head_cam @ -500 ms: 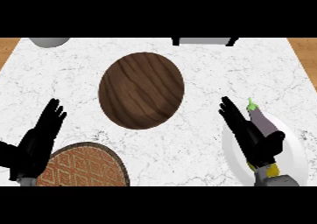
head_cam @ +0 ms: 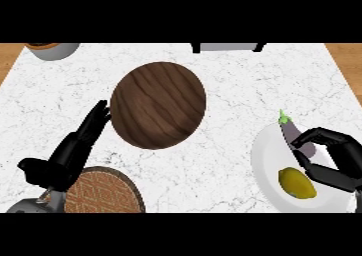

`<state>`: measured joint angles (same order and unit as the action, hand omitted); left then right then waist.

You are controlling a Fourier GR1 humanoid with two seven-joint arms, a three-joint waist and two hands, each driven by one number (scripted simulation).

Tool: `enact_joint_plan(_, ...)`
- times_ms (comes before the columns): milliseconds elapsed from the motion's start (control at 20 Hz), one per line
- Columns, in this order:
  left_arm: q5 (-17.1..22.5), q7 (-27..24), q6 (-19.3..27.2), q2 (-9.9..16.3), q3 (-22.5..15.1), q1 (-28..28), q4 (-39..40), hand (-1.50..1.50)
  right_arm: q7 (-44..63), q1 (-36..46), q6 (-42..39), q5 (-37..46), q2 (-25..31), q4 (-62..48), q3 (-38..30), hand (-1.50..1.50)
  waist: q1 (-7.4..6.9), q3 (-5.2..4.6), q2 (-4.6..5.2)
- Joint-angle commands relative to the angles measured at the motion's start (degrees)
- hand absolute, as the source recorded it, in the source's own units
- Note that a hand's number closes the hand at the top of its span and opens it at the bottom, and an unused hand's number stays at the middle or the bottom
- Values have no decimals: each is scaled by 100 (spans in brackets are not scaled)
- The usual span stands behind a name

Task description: Pick the lemon from the plate and place it in the bowl

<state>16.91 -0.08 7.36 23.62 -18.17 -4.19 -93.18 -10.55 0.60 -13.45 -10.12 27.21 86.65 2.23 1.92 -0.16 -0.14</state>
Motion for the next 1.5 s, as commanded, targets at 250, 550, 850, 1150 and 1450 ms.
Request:
enact_joint_plan(250,-356,-154,-318,-353,-370,-241,345,0,-1842,89,-567,1177,737,-933,-59,-150,-202,18,22)
enact_joint_plan(550,-260,157,-408,-313,-300,-470,130,0,-930,596,-674,2358,1849,-442,348,-150,-234,2,0)
enact_joint_plan(850,-266,180,-453,-408,-261,-673,285,0,128,924,-2272,2835,2737,84,1225,-150,-251,-13,6)
enact_joint_plan(1150,-445,243,-380,-558,-314,-538,320,0,1702,1330,-3709,2183,2559,814,1350,-150,-194,3,-3)
enact_joint_plan(1450,-681,129,-462,-630,-263,-152,81,0,2762,1100,-3860,2361,1809,1107,1523,-150,-216,13,4)
